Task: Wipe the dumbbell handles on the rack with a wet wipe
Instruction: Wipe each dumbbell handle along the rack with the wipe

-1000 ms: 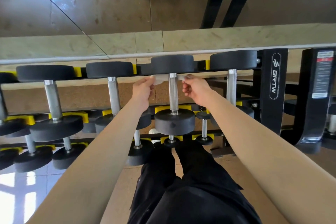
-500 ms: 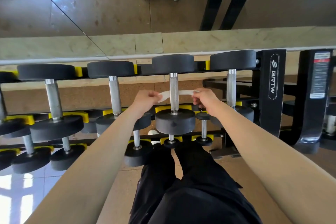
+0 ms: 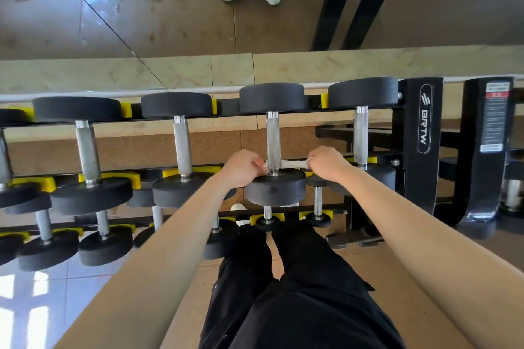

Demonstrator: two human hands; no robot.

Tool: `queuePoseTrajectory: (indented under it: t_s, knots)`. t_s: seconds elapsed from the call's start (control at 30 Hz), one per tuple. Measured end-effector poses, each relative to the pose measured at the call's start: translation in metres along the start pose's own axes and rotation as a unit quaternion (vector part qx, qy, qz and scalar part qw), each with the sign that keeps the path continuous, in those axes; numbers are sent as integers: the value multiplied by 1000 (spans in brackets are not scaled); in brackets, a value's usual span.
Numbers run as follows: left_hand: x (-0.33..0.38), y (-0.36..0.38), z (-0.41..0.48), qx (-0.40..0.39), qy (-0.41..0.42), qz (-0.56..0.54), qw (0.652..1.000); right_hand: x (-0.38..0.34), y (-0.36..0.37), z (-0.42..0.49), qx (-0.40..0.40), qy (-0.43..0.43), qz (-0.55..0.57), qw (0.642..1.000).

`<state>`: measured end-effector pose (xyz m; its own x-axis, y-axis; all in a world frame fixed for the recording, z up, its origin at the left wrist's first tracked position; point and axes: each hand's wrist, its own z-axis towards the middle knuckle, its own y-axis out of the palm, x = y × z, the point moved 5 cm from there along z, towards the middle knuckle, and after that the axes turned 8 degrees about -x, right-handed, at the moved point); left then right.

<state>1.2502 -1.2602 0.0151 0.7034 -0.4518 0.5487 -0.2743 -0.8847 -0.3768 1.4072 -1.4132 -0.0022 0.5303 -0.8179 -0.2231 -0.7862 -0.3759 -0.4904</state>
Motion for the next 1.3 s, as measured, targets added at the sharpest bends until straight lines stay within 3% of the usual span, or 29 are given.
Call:
queuePoseTrajectory:
  t_s: [0.23,0.33,0.47,0.53,0.67,0.73,0.87,0.97,1.03,1.17,1.23,1.3]
  knots:
    - [-16,-11,-23,-43,38,-85,995,-54,25,-3,11,-53,-28,998]
    - [-14,-2,-9,4,12,-112,994,-42,12,-7,12,-35,5,999]
    - [-15,2,6,86,-46,-197,976,-14,-16,-16,95,-13,77,992]
    - [-20,-4,4,121,-48,-257,958,-26,-14,-18,111,-26,99,988]
    - [-32,-9,-8,170,-56,-398,900,-55,11,-7,65,-40,142,987]
    - [-28,-10,-14,182,-30,-458,869,-48,9,-12,98,-19,176,979]
    - [-8,-17,-32,182,44,-606,773,-16,1,-40,176,8,276,945]
    - [12,-20,-46,147,90,-612,772,-15,4,-60,155,-40,321,933]
    - [27,-18,-57,126,112,-624,763,-27,9,-72,108,-87,410,901]
    - [51,0,-67,56,140,-660,736,-48,20,-97,5,-159,653,741]
    - [61,12,-67,38,138,-654,743,-47,23,-111,-7,-186,684,706]
    - [71,27,-65,28,129,-626,768,-37,26,-121,3,-192,683,704]
